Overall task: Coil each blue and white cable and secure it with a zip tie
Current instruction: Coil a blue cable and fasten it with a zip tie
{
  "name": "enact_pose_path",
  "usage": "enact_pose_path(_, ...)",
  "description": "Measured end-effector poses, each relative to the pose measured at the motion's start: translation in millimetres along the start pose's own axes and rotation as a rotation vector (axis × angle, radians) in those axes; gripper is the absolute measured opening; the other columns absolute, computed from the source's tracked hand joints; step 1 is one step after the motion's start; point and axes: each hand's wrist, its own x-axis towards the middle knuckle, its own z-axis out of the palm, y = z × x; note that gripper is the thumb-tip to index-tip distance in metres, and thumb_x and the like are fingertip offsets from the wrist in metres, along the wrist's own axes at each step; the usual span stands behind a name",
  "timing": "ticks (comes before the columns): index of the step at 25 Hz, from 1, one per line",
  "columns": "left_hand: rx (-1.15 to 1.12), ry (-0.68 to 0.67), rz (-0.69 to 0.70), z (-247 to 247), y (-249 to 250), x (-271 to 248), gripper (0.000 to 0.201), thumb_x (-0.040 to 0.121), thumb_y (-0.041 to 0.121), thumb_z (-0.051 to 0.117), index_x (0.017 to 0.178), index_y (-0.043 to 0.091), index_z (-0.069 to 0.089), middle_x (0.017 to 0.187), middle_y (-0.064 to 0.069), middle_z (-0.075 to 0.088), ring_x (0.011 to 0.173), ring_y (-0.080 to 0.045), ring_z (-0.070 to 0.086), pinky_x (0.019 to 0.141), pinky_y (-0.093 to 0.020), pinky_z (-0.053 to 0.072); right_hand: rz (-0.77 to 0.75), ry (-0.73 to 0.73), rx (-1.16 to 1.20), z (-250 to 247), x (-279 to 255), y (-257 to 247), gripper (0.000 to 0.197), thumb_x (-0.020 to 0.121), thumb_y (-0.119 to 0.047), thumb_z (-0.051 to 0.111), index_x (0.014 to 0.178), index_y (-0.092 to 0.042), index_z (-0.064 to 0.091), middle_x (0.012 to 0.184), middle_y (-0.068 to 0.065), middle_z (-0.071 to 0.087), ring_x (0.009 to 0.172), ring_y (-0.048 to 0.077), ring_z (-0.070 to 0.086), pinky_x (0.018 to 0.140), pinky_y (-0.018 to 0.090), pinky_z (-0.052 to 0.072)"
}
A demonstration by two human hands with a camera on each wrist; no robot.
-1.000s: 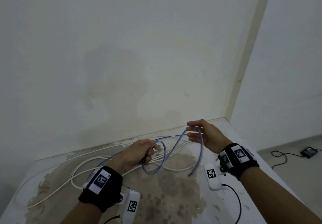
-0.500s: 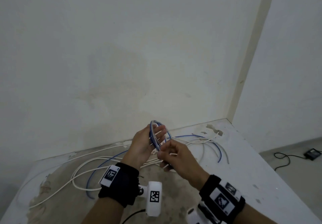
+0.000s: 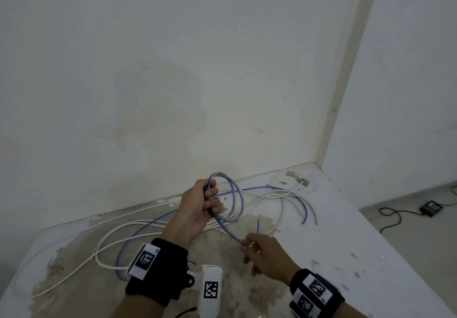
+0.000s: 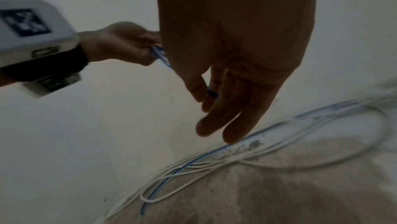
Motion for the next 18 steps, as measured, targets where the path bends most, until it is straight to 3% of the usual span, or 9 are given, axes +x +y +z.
enact_pose_path(2, 0.028, -0.041, -0.008, -2, 2, -3, 0.027, 0.096, 0.018, 0.033, 0.072, 0.018, 0.045, 0.051, 0.008, 0.024, 0.035, -0.006, 0.017, 0.037, -0.02, 0.019, 0.148, 0.002, 0.3, -8, -4, 4, 0.025, 0.103, -0.019, 0.046, 0.096, -0.006, 0.067, 0.1, 0.014, 0.073, 0.066, 0.024, 0.069, 0.064, 0.036, 0.056)
enact_pose_path(4, 0.138, -0.044, -0.024, -2, -3, -4, 0.027, 0.095, 0.018, 0.033, 0.069, 0.018, 0.042, 0.052, 0.007, 0.019, 0.036, -0.006, 0.013, 0.037, -0.018, 0.014, 0.124, 0.151, 0.533, -18, -5, -6, 0.025, 0.104, -0.013, 0.045, 0.101, -0.003, 0.067, 0.105, 0.021, 0.069, 0.07, 0.026, 0.071, 0.067, 0.036, 0.059)
enact_pose_path(6, 0.262, -0.028, -0.048, 0, -15, -3, 0.027, 0.094, 0.018, 0.033, 0.068, 0.018, 0.039, 0.054, 0.006, 0.018, 0.039, -0.008, 0.011, 0.036, -0.017, 0.013, -0.031, 0.365, 0.51, -26, -2, -22, 0.023, 0.104, -0.005, 0.044, 0.115, -0.012, 0.062, 0.102, 0.019, 0.069, 0.067, 0.023, 0.071, 0.064, 0.034, 0.06)
enact_pose_path(8, 0.332, -0.016, -0.064, 4, -26, -3, 0.026, 0.093, 0.019, 0.034, 0.068, 0.017, 0.037, 0.055, 0.005, 0.02, 0.041, -0.009, 0.012, 0.035, -0.017, 0.016, -0.176, 0.495, 0.395, -29, 2, -35, 0.047, 0.102, -0.001, 0.043, 0.14, -0.029, 0.042, 0.101, 0.005, 0.072, 0.062, 0.022, 0.069, 0.058, 0.035, 0.056)
enact_pose_path(10, 0.325, -0.004, -0.074, 7, -31, -2, 0.026, 0.092, 0.02, 0.036, 0.067, 0.017, 0.038, 0.055, 0.004, 0.02, 0.042, -0.009, 0.012, 0.034, -0.016, 0.016, -0.234, 0.531, 0.304, -29, 3, -41, 0.065, 0.101, -0.002, 0.043, 0.15, -0.039, 0.023, 0.102, -0.008, 0.073, 0.055, 0.016, 0.062, 0.056, 0.035, 0.052)
enact_pose_path(13, 0.282, -0.008, -0.083, 9, -28, -2, 0.026, 0.092, 0.019, 0.035, 0.067, 0.017, 0.04, 0.056, 0.005, 0.018, 0.041, -0.008, 0.012, 0.034, -0.015, 0.012, -0.283, 0.599, 0.155, -27, 4, -46, 0.042, 0.103, -0.008, 0.043, 0.135, -0.035, 0.048, 0.111, -0.012, 0.071, 0.073, 0.001, 0.063, 0.067, 0.018, 0.048)
enact_pose_path(15, 0.31, -0.009, -0.08, 9, -28, -3, 0.027, 0.093, 0.021, 0.034, 0.068, 0.017, 0.043, 0.058, 0.004, 0.017, 0.042, -0.009, 0.01, 0.036, -0.016, 0.009, -0.294, 0.6, 0.259, -20, 4, -52, 0.034, 0.105, -0.01, 0.042, 0.119, -0.035, 0.06, 0.112, -0.008, 0.072, 0.095, 0.006, 0.066, 0.083, 0.022, 0.052)
enact_pose_path(16, 0.326, -0.013, -0.076, 9, -28, -3, 0.027, 0.093, 0.021, 0.034, 0.069, 0.017, 0.044, 0.059, 0.003, 0.016, 0.043, -0.009, 0.009, 0.036, -0.016, 0.009, -0.289, 0.565, 0.349, -16, 3, -56, 0.034, 0.106, -0.012, 0.041, 0.117, -0.035, 0.063, 0.108, -0.007, 0.073, 0.092, 0.012, 0.068, 0.08, 0.028, 0.055)
enact_pose_path(18, 0.339, -0.011, -0.059, 9, -30, -4, 0.026, 0.093, 0.022, 0.034, 0.071, 0.016, 0.047, 0.058, 0.004, 0.017, 0.044, -0.01, 0.01, 0.035, -0.016, 0.011, -0.302, 0.463, 0.476, -14, 1, -63, 0.032, 0.108, -0.018, 0.039, 0.121, -0.032, 0.064, 0.097, -0.005, 0.074, 0.062, 0.02, 0.064, 0.057, 0.034, 0.055)
